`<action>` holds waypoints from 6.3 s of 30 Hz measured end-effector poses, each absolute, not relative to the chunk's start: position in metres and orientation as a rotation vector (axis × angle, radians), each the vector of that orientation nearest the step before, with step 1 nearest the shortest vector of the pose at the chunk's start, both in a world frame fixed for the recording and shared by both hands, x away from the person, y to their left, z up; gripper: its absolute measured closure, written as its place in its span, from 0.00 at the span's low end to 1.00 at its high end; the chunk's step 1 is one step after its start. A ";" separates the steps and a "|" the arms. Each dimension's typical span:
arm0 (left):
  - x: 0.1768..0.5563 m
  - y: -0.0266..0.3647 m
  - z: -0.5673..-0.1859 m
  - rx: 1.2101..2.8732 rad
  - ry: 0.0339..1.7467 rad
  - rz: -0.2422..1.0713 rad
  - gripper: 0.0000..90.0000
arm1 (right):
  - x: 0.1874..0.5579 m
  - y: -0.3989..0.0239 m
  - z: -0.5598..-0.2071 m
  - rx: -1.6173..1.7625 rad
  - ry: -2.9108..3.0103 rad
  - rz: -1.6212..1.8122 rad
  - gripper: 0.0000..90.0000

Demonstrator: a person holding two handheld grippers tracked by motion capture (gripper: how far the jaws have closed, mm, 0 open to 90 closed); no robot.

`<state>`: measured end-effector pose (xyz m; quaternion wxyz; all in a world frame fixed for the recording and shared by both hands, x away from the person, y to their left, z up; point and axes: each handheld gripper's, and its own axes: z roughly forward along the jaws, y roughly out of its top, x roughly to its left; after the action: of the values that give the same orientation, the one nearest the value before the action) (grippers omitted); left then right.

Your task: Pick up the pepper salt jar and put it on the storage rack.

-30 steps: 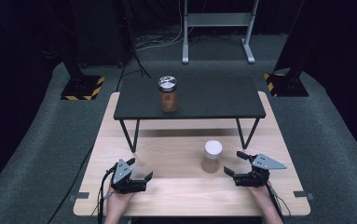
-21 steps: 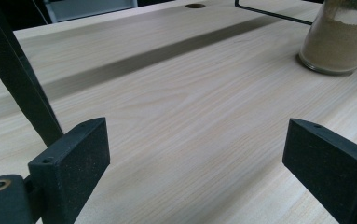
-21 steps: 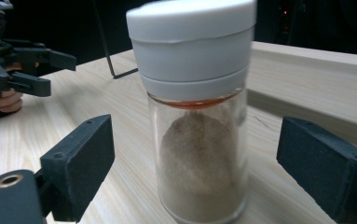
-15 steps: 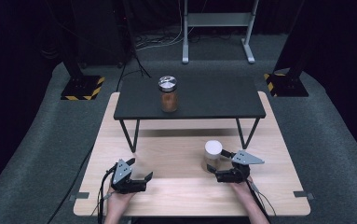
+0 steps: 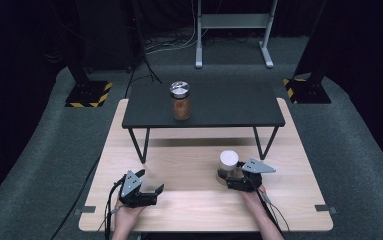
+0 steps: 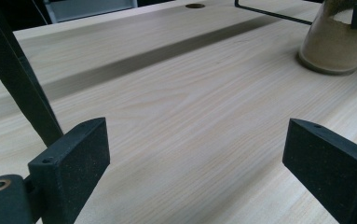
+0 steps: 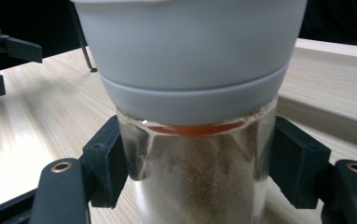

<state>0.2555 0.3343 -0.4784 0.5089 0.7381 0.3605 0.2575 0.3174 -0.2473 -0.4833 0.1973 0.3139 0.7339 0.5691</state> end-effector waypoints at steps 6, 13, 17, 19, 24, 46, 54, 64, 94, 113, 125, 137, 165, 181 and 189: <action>0.256 0.334 -0.478 1.777 0.869 0.619 0.08 | 0.317 -0.247 -0.480 0.875 2.065 1.583 0.32; 0.256 0.335 -0.478 1.777 0.870 0.617 0.08 | 0.319 -0.245 -0.467 0.885 2.098 1.538 0.34; 0.256 0.335 -0.478 1.777 0.870 0.617 0.08 | 0.317 -0.250 -0.460 0.859 2.059 1.588 0.37; 0.256 0.335 -0.478 1.777 0.869 0.618 0.08 | 0.318 -0.246 -0.450 0.843 2.088 1.539 0.38; 0.256 0.335 -0.478 1.777 0.870 0.616 0.08 | 0.321 -0.243 -0.443 0.843 2.113 1.513 0.38; 0.256 0.335 -0.478 1.777 0.872 0.615 0.08 | 0.323 -0.245 -0.415 0.871 2.128 1.518 0.38; 0.256 0.335 -0.478 1.777 0.873 0.615 0.08 | 0.326 -0.247 -0.386 0.871 2.121 1.505 0.38; 0.256 0.334 -0.478 1.780 0.873 0.617 0.08 | 0.330 -0.249 -0.349 0.846 2.115 1.517 0.38; 0.257 0.334 -0.478 1.783 0.873 0.613 0.08 | 0.354 -0.259 -0.257 0.791 2.074 1.602 0.38; 0.257 0.335 -0.478 1.783 0.871 0.608 0.08 | 0.389 -0.239 -0.229 0.826 2.002 1.473 0.38; 0.257 0.336 -0.478 1.782 0.870 0.608 0.08 | 0.400 -0.238 -0.242 0.855 1.982 1.496 0.37; 0.257 0.335 -0.477 1.784 0.873 0.611 0.08 | 0.379 -0.267 -0.263 0.824 1.930 1.591 0.14; 0.257 0.334 -0.477 1.791 0.871 0.618 0.08 | 0.294 -0.319 -0.365 0.738 2.000 1.535 0.13; 0.257 0.333 -0.477 1.789 0.876 0.614 0.08 | 0.271 -0.332 -0.453 0.857 2.024 1.493 0.15; 0.258 0.334 -0.476 1.790 0.878 0.607 0.07 | 0.270 -0.342 -0.472 0.959 2.007 1.487 0.14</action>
<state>0.2580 0.3339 -0.4763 0.5043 0.7417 0.3636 0.2516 0.2697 -0.3416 -0.4723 0.2310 0.3486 0.7299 0.5407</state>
